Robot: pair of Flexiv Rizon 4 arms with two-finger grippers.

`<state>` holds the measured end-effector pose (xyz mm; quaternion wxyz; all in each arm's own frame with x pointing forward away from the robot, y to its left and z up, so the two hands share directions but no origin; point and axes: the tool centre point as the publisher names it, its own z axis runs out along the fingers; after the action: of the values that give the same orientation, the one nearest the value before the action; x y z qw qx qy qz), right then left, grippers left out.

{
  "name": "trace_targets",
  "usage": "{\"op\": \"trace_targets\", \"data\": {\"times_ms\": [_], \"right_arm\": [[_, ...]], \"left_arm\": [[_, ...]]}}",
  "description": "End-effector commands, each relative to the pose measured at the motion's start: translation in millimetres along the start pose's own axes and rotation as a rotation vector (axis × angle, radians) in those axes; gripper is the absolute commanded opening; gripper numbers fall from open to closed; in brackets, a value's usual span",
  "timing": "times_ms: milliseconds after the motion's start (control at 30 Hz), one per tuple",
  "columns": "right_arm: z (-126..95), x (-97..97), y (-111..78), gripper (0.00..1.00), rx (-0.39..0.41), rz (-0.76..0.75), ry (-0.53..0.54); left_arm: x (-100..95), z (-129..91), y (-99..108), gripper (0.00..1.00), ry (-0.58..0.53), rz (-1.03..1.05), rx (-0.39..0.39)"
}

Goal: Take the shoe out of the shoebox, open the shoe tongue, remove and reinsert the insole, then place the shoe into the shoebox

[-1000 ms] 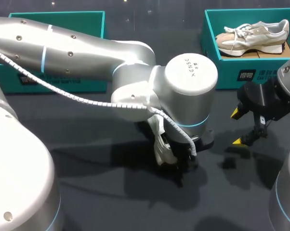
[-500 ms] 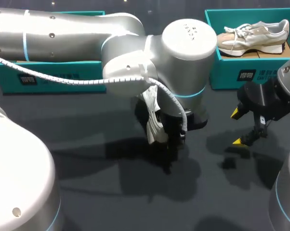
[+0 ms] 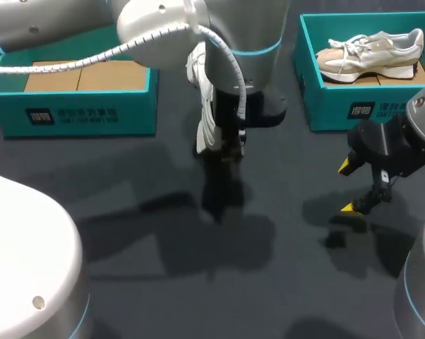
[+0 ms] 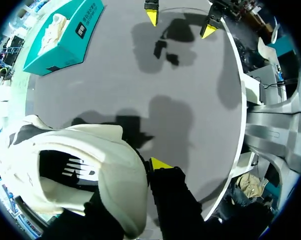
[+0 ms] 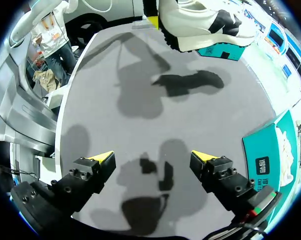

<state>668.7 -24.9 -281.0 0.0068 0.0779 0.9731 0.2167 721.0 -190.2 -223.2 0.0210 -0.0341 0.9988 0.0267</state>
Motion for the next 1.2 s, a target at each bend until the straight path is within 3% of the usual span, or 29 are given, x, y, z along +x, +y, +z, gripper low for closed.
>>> {"op": "trace_targets", "data": {"times_ms": [33, 433, 800, 1000, 1200], "right_arm": [[1, 1.4, -0.1, 1.00, 0.002, 0.000, -0.003], [1, 1.4, -0.1, 1.00, 0.002, 0.000, -0.003], [1, 1.4, -0.1, 1.00, 0.002, 0.000, -0.003], [1, 1.4, -0.1, 1.00, 0.002, 0.000, -0.003], [1, 1.4, -0.1, 1.00, 0.002, 0.000, -0.003]], "left_arm": [[-0.1, -16, 3, 0.00, -0.002, 0.001, 0.000], [-0.1, -16, 3, 0.00, -0.002, 0.001, 0.000], [-28.5, -65, 1, 0.00, -0.094, -0.003, -0.005], [-47.1, -92, 22, 0.00, -0.097, -0.022, 0.000], [-78.2, -109, 55, 0.00, -0.066, -0.042, 0.025]]}}
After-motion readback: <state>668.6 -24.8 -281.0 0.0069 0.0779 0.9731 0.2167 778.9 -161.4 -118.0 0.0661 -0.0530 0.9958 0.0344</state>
